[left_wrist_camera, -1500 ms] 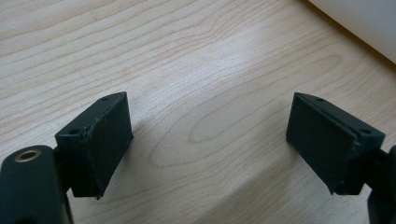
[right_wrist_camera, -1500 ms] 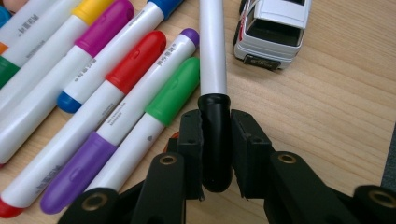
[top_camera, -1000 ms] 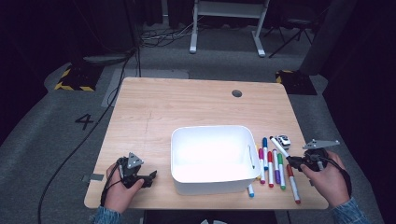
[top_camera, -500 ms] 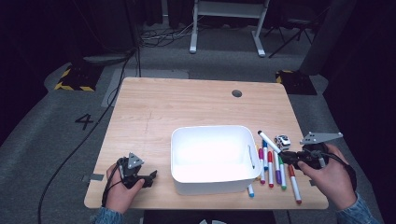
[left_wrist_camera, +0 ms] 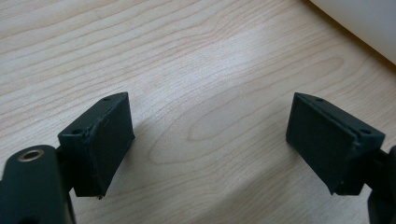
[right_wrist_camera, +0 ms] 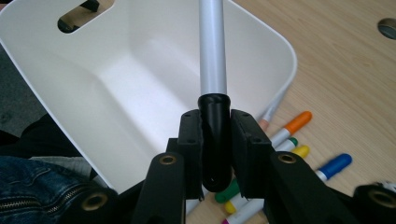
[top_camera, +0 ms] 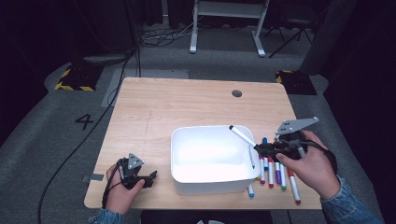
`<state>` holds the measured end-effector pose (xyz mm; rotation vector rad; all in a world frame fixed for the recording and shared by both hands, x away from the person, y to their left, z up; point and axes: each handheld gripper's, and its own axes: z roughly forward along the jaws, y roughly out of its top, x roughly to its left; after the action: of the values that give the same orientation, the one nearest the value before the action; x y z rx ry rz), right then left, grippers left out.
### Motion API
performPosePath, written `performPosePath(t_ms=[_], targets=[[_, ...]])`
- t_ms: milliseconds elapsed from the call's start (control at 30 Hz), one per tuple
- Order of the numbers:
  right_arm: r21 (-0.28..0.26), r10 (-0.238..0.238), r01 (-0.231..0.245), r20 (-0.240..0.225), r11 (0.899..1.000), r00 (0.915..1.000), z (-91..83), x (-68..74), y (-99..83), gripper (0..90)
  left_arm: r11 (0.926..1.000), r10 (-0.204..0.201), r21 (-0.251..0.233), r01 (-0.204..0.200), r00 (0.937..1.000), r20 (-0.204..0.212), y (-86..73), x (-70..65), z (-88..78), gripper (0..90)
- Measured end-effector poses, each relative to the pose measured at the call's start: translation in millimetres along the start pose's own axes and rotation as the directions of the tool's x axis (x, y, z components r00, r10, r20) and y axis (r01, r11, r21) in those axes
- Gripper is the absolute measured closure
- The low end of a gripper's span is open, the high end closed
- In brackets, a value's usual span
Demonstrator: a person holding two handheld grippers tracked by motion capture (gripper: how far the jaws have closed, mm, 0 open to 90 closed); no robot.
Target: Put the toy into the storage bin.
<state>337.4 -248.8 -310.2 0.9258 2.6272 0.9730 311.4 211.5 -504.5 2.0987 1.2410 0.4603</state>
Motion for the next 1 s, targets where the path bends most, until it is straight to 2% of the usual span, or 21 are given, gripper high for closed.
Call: performPosePath(t_ms=[300, 333, 533, 733, 1000], targets=[[0.045, -0.076, 0.079, -0.076, 0.996, 0.9942, 35.2, 18.4, 29.2, 75.1, 1.0, 0.0, 0.0, 0.0, 1.0, 0.0, 0.0, 0.0, 0.0, 15.1], [0.058, -0.069, 0.074, -0.085, 0.996, 0.994, 39.2, 22.3, 33.4, 75.1, 1.0, 0.0, 0.0, 0.0, 1.0, 0.0, 0.0, 0.0, 0.0, 15.1], [0.081, -0.099, 0.11, -0.132, 0.991, 0.9863, 64.4, 31.7, 51.5, 75.1, 1.0, -0.001, 0.0, 0.001, 1.0, 0.0, 0.0, 0.1, 0.0, 15.1], [0.127, -0.129, 0.149, -0.154, 0.981, 0.9796, 93.3, 36.2, 67.7, 75.1, 1.0, -0.001, 0.0, 0.001, 1.0, 0.005, 0.0, 0.3, 0.0, 15.1], [0.196, -0.135, 0.168, -0.17, 0.966, 0.976, 124.6, 45.0, 84.7, 75.1, 1.0, -0.001, 0.0, 0.001, 1.0, 0.005, 0.0, 0.3, 0.0, 15.1]])
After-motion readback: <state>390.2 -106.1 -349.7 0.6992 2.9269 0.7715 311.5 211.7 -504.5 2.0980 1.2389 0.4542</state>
